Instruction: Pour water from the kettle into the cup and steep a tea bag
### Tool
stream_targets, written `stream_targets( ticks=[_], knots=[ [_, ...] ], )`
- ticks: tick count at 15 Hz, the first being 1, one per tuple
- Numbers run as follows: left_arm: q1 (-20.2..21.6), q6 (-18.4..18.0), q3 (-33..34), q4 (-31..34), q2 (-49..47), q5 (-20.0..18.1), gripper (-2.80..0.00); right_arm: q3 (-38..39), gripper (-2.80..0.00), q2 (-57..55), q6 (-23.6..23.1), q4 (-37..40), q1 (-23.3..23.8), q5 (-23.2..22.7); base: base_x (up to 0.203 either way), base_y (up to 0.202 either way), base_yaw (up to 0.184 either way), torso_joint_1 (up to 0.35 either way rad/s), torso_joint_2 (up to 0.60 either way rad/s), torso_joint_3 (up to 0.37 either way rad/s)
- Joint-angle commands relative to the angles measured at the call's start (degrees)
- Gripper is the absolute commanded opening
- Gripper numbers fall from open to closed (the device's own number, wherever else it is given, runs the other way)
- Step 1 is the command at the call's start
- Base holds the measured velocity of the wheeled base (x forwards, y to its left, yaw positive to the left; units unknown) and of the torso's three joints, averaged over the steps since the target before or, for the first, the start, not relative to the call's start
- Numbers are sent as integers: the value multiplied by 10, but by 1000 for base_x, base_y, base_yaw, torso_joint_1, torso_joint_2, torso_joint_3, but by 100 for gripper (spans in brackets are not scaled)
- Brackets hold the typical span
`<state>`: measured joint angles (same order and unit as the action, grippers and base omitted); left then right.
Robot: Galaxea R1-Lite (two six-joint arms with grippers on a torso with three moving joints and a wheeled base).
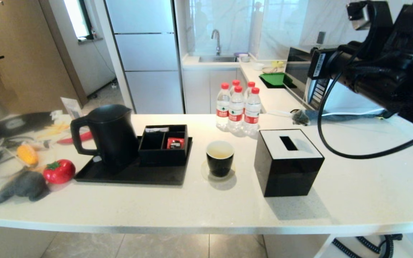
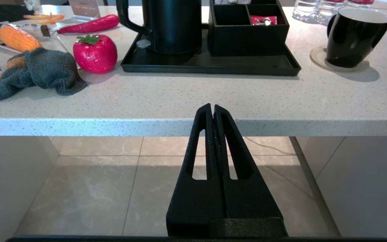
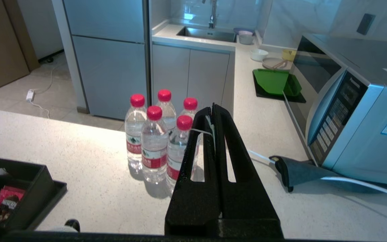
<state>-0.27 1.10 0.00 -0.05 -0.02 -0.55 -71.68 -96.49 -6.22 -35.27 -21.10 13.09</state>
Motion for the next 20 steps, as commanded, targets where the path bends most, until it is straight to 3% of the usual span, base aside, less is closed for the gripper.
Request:
stream_targets(
  ticks=[1, 10, 20],
  knots=[
    [0, 0, 0, 0, 0, 0, -280, 31, -280, 15, -1, -6, 6, 1, 0, 0, 0, 0, 0, 0],
    [0, 0, 0, 0, 0, 0, -280, 102, -280, 49, -1, -17, 6, -1, 0, 0, 0, 0, 0, 0],
    [0, 0, 0, 0, 0, 0, -280, 105, -280, 40, 0, -17, 5, -12, 0, 0, 0, 0, 0, 0]
  ],
)
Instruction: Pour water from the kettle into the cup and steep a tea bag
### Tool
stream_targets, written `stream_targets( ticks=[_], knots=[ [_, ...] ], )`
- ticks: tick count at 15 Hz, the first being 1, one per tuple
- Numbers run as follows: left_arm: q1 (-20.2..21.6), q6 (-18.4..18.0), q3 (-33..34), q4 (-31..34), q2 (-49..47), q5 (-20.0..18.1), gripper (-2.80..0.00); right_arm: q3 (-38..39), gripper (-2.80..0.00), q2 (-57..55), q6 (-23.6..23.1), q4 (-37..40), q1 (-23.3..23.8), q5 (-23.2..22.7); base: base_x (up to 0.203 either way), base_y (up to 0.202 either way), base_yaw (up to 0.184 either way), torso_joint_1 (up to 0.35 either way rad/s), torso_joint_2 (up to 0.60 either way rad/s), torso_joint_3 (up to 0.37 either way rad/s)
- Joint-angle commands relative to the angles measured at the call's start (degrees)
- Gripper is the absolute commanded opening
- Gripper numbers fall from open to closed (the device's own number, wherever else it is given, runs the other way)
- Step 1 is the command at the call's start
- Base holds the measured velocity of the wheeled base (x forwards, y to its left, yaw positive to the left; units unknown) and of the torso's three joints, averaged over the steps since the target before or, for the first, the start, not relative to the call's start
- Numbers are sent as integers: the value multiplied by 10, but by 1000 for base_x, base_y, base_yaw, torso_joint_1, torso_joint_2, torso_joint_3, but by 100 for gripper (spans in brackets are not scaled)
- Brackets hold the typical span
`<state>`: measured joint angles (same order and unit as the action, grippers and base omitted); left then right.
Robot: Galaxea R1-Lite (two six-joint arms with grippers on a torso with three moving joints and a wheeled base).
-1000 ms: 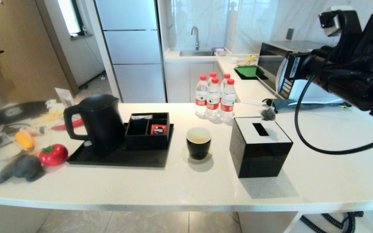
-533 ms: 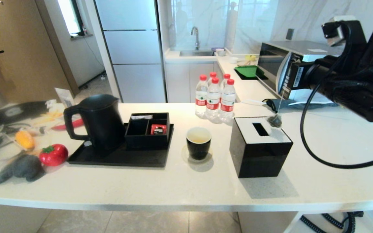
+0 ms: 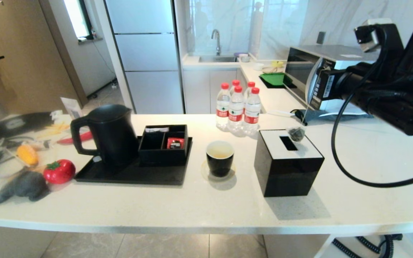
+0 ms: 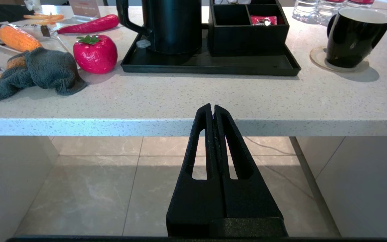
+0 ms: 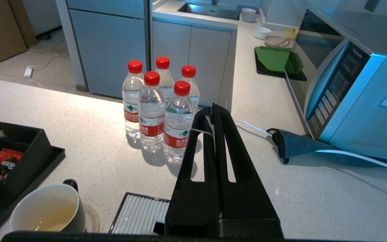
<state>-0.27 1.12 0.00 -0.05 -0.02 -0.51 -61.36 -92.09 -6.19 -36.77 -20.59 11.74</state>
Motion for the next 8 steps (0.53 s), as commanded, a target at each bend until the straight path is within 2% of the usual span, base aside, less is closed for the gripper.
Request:
stream_targets(
  ticks=[1, 8],
  knots=[
    [0, 0, 0, 0, 0, 0, -280, 0, -280, -10, -1, -3, -2, 1, 0, 0, 0, 0, 0, 0],
    [0, 0, 0, 0, 0, 0, -280, 0, -280, -26, 2, -18, -2, 0, 0, 0, 0, 0, 0, 0]
  ],
)
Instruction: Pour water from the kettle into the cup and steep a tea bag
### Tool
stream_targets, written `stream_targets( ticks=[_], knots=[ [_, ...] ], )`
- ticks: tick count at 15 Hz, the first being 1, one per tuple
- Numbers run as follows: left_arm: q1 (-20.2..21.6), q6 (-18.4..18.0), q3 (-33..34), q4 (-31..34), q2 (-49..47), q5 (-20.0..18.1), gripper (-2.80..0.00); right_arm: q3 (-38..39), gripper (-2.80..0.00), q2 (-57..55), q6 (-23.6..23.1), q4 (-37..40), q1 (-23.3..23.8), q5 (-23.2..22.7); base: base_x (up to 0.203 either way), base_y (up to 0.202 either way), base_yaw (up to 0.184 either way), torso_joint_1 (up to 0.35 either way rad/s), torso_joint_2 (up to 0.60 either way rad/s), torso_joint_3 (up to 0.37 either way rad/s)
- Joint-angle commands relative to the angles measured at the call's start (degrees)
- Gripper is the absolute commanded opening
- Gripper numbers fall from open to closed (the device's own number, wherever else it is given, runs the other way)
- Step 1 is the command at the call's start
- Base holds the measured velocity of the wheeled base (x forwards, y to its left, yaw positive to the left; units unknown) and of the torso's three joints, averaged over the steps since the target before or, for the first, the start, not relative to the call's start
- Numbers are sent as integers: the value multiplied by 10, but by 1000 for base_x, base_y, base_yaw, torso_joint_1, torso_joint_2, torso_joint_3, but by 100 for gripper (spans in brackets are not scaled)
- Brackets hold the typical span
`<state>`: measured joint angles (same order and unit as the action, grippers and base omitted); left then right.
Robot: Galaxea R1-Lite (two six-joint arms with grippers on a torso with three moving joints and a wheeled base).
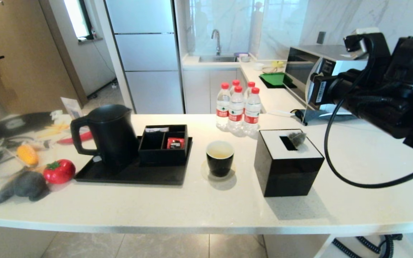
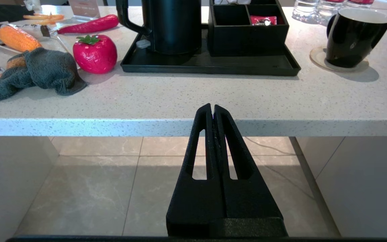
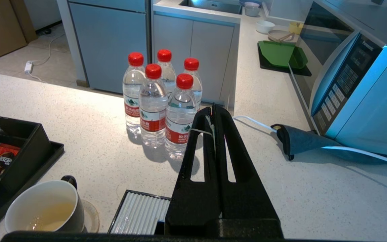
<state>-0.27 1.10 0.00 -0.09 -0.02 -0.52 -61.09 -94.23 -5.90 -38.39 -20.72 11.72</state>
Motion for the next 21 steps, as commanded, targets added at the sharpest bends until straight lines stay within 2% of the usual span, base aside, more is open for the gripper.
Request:
stream_targets(
  ticks=[1, 8, 13, 21],
  knots=[
    [0, 0, 0, 0, 0, 0, -280, -5, -280, -4, 0, -1, 0, 1, 0, 0, 0, 0, 0, 0],
    [0, 0, 0, 0, 0, 0, -280, -28, -280, -10, 0, 8, -3, 0, 0, 0, 0, 0, 0, 0],
    [0, 0, 0, 0, 0, 0, -280, -29, -280, -17, 3, 7, -35, 2, 0, 0, 0, 0, 0, 0],
    [0, 0, 0, 0, 0, 0, -280, -24, -280, -26, 3, 1, -34, 2, 0, 0, 0, 0, 0, 0]
  ],
)
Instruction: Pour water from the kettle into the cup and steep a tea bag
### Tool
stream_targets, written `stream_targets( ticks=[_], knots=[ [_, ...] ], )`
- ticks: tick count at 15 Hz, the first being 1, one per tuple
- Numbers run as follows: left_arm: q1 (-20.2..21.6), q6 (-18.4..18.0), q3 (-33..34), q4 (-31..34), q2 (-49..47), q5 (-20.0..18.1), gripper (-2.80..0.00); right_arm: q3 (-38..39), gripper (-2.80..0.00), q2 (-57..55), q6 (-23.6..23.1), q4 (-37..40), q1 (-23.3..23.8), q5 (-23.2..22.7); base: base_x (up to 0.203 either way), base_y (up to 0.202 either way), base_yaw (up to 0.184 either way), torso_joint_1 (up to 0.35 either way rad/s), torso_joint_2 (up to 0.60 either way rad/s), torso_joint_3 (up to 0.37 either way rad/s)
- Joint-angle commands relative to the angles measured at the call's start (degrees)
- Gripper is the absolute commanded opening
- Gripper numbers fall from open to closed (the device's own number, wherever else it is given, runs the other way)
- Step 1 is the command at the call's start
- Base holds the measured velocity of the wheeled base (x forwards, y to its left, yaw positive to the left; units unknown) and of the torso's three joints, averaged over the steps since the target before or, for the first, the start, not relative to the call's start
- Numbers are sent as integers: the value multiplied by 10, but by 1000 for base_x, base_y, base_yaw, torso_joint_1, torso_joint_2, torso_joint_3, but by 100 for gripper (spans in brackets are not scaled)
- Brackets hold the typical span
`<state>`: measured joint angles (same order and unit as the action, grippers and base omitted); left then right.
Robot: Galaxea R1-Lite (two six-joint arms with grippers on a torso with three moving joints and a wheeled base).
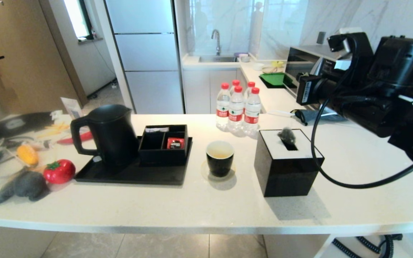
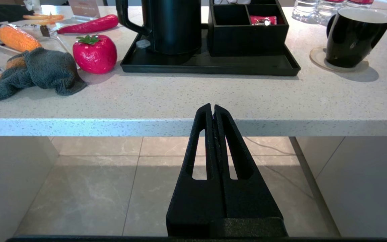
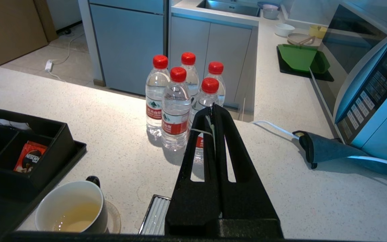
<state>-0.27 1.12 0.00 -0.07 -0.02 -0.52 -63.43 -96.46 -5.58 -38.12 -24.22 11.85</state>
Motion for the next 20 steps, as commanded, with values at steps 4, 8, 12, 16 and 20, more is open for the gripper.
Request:
stream_targets(
  ticks=[4, 8, 12, 16, 20],
  knots=[
    [0, 0, 0, 0, 0, 0, -280, 12, -280, -6, -1, -4, 8, 3, 0, 0, 0, 0, 0, 0],
    [0, -1, 0, 0, 0, 0, -280, 35, -280, 0, -1, -19, 23, 3, 0, 0, 0, 0, 0, 0],
    [0, 0, 0, 0, 0, 0, -280, 52, -280, 8, -1, -22, 25, 2, 0, 0, 0, 0, 0, 0],
    [0, 0, 0, 0, 0, 0, -280, 62, -280, 15, -1, -23, 17, 1, 0, 0, 0, 0, 0, 0],
    [0, 0, 0, 0, 0, 0, -280, 121, -280, 19, -2, -41, -1, 2, 0, 0, 0, 0, 0, 0]
  ],
)
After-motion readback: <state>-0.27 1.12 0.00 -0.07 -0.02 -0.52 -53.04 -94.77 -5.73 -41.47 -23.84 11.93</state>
